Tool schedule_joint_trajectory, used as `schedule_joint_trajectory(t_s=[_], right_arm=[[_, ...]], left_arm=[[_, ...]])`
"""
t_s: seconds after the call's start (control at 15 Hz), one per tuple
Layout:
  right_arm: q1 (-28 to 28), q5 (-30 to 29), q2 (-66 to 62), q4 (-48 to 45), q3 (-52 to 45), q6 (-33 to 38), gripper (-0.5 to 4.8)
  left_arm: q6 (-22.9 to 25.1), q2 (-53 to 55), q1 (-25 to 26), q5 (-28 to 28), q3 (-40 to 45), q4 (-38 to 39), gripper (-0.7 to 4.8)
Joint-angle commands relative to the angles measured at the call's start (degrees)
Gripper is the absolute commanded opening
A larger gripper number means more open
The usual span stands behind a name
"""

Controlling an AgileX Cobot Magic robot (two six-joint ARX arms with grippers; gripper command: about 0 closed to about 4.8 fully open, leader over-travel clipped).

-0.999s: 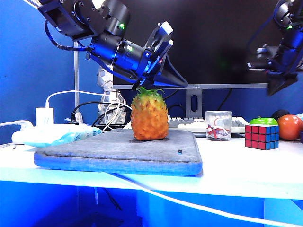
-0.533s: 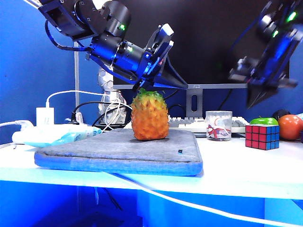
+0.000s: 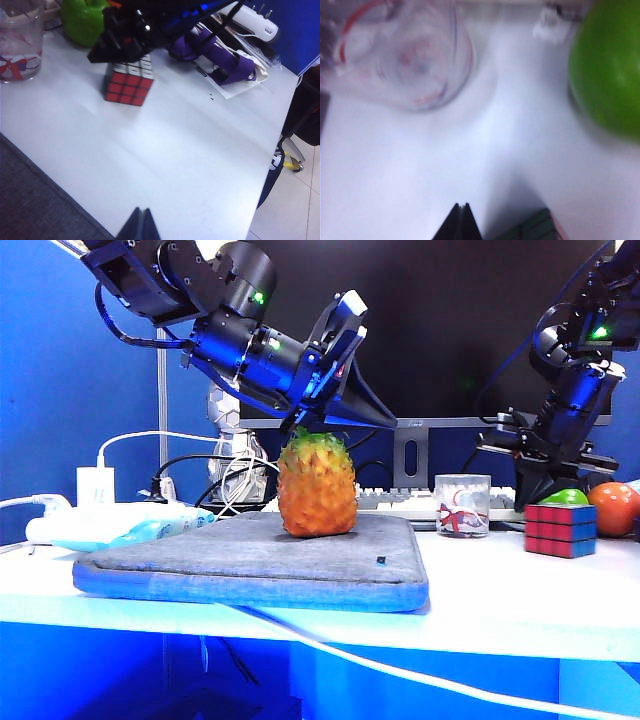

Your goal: Rotate the Rubik's Cube so that its red face is facing towards you.

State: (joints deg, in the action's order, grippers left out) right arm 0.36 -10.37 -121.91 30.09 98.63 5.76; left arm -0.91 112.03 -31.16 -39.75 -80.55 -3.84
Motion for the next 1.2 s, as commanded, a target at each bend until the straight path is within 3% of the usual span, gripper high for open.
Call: schedule_joint_trajectory(t_s=[0.07,0.53,0.73,1.2], right_arm=[[0.5,-0.1,0.1,5.3,0.0,-0.2,-0.06],[4.2,0.7,2.8,1.0,0.7,0.2,-0.06],[0.3,4.7,3.2,5.7,3.8,-1.6,-0.06],[-4.0,5.6,3.1,7.7,3.8,-3.8,-0.06]], left_arm=[[0.3,0.0,-0.3,-0.5,-0.2,-0.5,-0.04],[0.5,0.1,-1.9,-1.6,-0.2,0.7,-0.04],[0.4,0.1,-2.0,-1.7,-0.2,1.7,-0.04],[1.1,0.1,-2.0,-2.1,-0.2,1.9,-0.04]])
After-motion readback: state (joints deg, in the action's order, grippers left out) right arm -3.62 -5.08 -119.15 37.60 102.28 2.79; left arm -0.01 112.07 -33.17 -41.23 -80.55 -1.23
